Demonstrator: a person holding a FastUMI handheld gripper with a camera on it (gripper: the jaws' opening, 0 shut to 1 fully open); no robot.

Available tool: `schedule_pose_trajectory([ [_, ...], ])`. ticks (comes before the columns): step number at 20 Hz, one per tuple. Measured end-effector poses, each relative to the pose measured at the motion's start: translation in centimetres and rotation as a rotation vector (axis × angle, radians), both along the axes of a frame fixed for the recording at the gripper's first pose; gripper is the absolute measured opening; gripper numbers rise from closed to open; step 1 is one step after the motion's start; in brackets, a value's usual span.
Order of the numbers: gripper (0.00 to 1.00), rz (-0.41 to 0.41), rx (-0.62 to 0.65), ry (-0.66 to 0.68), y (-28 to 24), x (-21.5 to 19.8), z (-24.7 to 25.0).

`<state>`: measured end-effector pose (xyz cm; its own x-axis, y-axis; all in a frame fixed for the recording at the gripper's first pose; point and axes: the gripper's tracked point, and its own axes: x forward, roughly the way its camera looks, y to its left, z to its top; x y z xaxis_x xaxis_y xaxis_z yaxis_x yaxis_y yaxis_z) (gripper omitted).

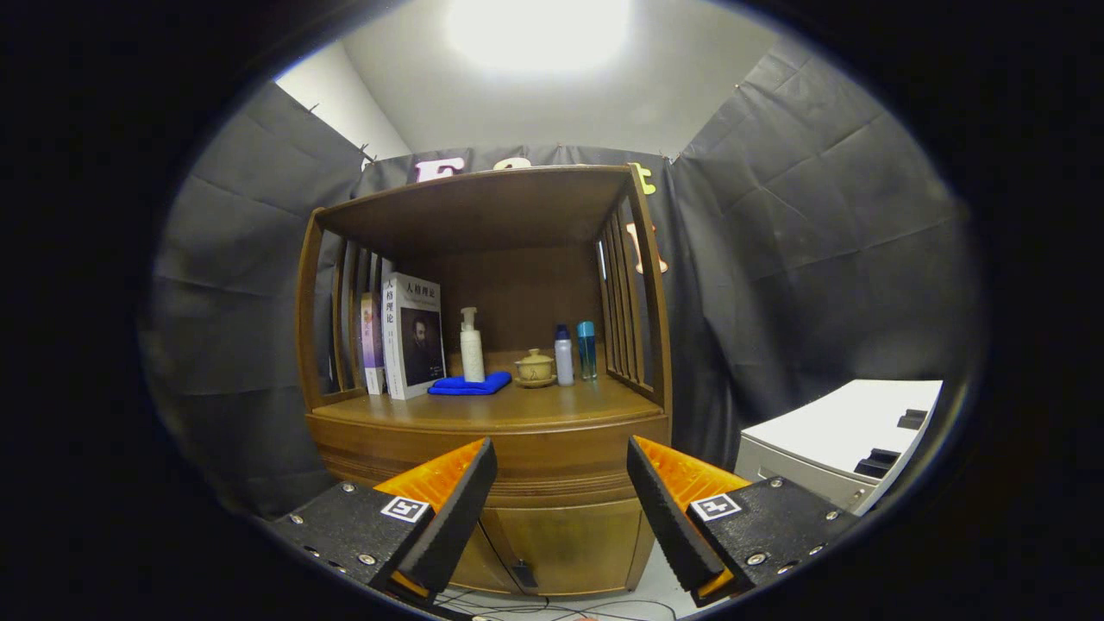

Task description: Pull open the drawer, take out the items inside it, and place them on the countertop above the cabinet.

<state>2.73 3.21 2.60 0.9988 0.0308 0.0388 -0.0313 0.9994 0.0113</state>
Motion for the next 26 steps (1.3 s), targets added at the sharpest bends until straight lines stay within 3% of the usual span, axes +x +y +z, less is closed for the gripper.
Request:
schedule_pose_trajectory([
  [7,0.94,0.075,-0.006,-0.018,5.1,3.5,0.2],
  [15,0.94,0.17,-0.024,0.019,10.5,8.0,-3.8],
  [26,0.95,0.181,-0.004,0.188,13.1,11.5,-12.1],
])
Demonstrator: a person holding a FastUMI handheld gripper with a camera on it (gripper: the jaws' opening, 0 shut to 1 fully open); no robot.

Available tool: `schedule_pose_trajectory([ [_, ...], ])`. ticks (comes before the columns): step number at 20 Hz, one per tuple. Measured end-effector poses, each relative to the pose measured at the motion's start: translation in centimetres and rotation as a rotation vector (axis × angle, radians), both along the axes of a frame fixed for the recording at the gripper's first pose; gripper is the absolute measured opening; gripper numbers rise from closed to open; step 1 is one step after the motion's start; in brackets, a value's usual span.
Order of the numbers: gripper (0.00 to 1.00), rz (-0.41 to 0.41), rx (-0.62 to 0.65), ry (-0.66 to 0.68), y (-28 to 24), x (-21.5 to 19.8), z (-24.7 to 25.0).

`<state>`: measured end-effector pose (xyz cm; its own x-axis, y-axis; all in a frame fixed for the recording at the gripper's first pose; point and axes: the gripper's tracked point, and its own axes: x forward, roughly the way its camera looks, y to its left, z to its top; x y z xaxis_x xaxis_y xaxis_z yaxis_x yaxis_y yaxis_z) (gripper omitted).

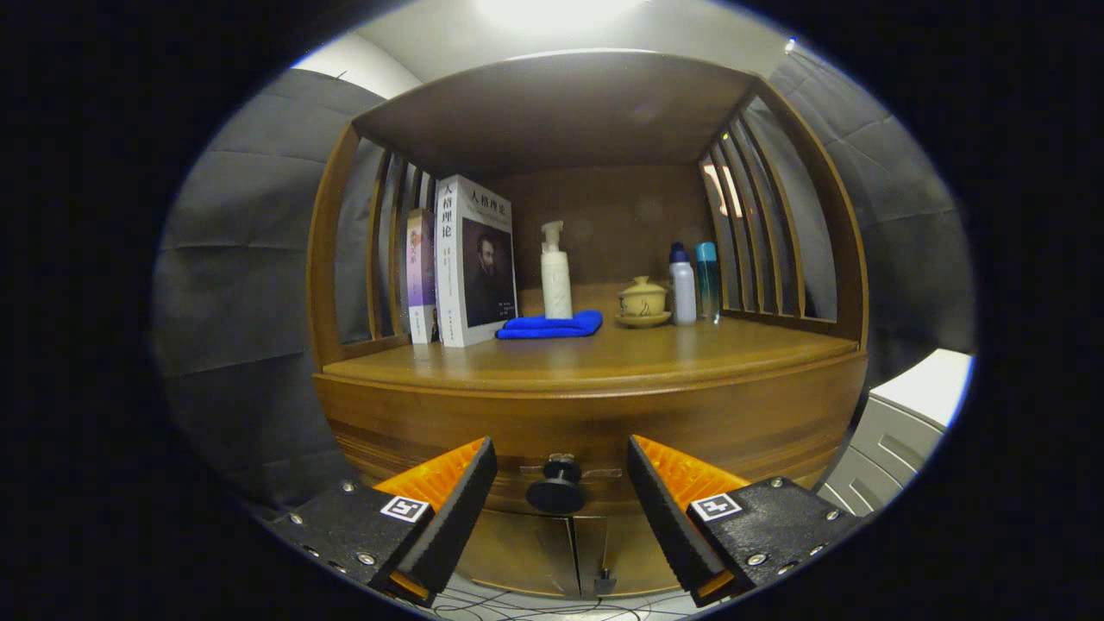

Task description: Pull open the drawer, take out the items inside it, and place them on the countertop above the cabinet.

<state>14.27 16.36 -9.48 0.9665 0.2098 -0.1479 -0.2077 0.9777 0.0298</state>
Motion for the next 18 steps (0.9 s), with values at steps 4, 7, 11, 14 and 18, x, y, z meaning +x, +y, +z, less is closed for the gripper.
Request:
schedule_pose_trajectory([
  [4,0.94,0.004,-0.021,0.028,0.3,0.7,-1.7],
  [7,0.9,0.01,-0.038,0.045,0.7,1.1,-2.6],
  [11,0.74,-0.005,-0.057,0.081,0.7,1.4,-3.8],
  [14,0.56,-0.023,-0.031,0.112,0.6,1.7,-4.4],
  [18,0.38,-0.026,-0.057,0.122,0.7,1.5,-4.4],
])
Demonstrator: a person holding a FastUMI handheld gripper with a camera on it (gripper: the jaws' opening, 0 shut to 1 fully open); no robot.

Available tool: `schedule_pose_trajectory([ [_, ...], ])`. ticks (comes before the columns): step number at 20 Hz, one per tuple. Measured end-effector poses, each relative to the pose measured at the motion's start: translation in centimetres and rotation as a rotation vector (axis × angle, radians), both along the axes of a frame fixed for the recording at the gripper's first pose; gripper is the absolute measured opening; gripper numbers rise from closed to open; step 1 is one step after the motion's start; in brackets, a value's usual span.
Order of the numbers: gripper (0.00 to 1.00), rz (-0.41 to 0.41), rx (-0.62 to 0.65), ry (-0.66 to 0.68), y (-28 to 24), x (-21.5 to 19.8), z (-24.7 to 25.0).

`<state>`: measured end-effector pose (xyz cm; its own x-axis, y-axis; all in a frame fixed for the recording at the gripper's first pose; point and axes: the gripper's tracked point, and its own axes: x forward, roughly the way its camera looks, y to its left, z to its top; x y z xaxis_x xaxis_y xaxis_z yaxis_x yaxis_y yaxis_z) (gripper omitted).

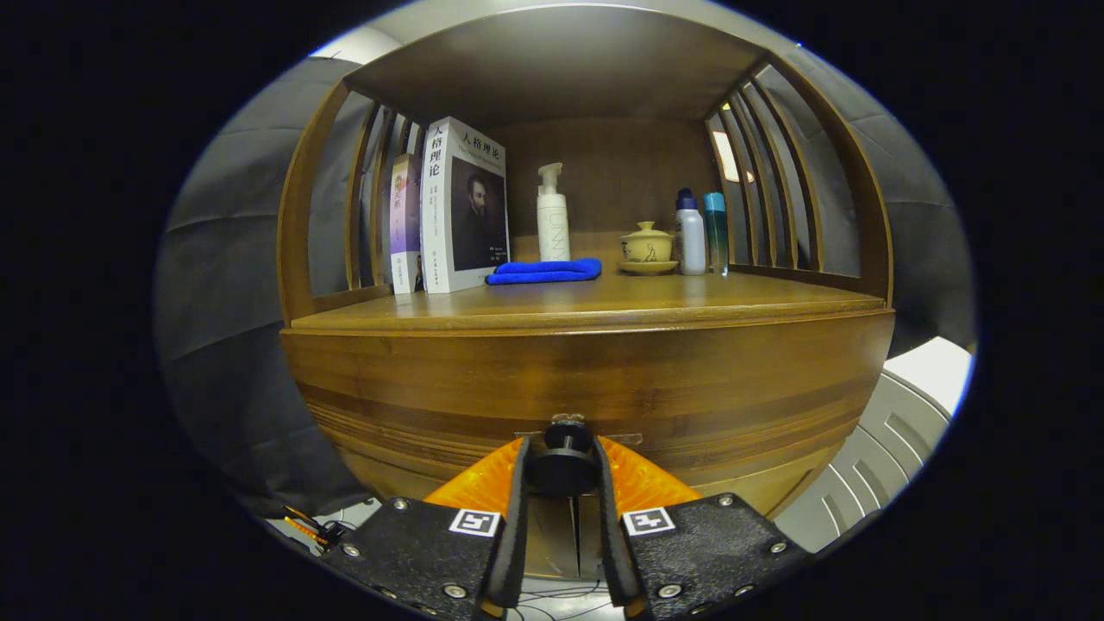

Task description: Pull open the drawer, take out the items inside it, and place them on the countertop above the cabinet.

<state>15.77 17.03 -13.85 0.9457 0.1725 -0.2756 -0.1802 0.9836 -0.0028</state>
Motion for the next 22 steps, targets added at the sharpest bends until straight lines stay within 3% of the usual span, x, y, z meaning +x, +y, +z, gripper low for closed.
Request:
schedule_pose_trajectory([
  [22,0.36,0.023,-0.033,-0.04,-2.0,-12.6,1.3],
])
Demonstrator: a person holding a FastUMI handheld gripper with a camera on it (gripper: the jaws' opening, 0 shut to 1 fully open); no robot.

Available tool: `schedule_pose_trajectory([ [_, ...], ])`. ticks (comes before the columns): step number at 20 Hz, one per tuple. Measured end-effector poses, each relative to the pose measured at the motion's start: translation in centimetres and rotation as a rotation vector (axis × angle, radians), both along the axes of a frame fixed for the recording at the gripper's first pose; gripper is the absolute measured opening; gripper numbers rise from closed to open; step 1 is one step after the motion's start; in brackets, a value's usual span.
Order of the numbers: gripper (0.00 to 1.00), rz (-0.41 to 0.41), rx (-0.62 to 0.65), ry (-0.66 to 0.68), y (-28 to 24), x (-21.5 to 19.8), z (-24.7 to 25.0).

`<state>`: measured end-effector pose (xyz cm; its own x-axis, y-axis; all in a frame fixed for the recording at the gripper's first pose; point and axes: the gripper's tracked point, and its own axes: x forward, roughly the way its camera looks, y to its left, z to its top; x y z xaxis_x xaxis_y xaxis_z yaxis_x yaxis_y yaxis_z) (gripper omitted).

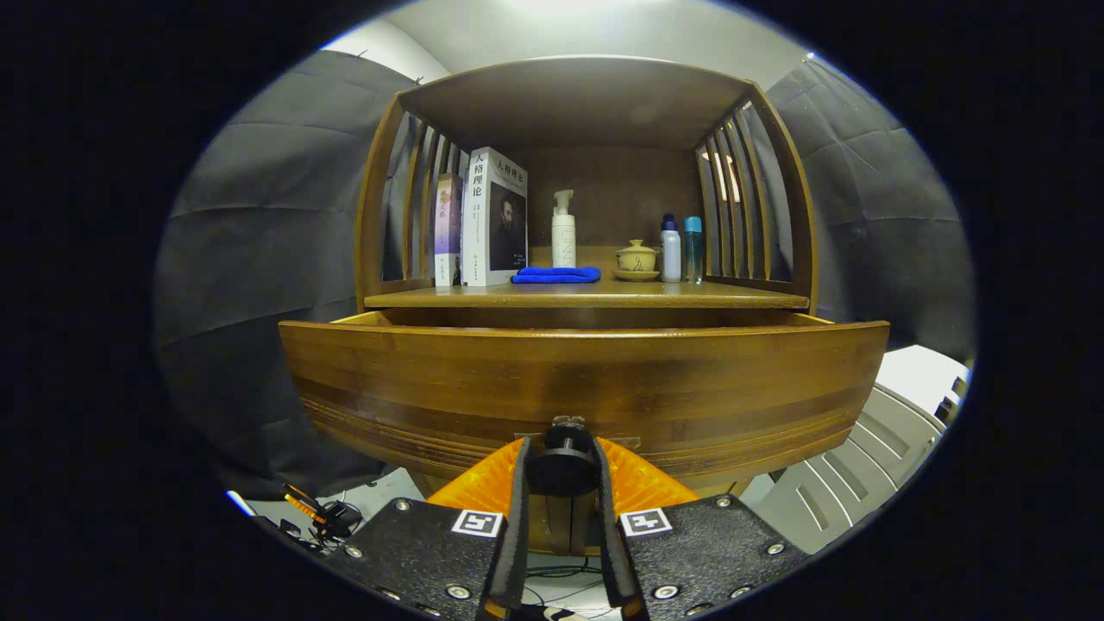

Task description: Pull open the drawer, take out the items inside it, and place them on the countertop above the cabinet.

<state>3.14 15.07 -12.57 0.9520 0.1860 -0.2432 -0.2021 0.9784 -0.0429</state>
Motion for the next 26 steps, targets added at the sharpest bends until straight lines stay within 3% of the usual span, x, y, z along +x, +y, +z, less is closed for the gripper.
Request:
schedule_pose_trajectory([
  [15,0.36,0.064,-0.02,0.038,-0.3,-7.1,-0.4],
  [20,0.36,0.084,-0.044,0.034,-0.3,-7.6,-0.5],
  [23,0.45,0.127,-0.055,-0.005,-0.2,-7.9,0.9],
  [26,0.66,0.164,-0.055,-0.1,-0.1,-7.9,4.0],
])
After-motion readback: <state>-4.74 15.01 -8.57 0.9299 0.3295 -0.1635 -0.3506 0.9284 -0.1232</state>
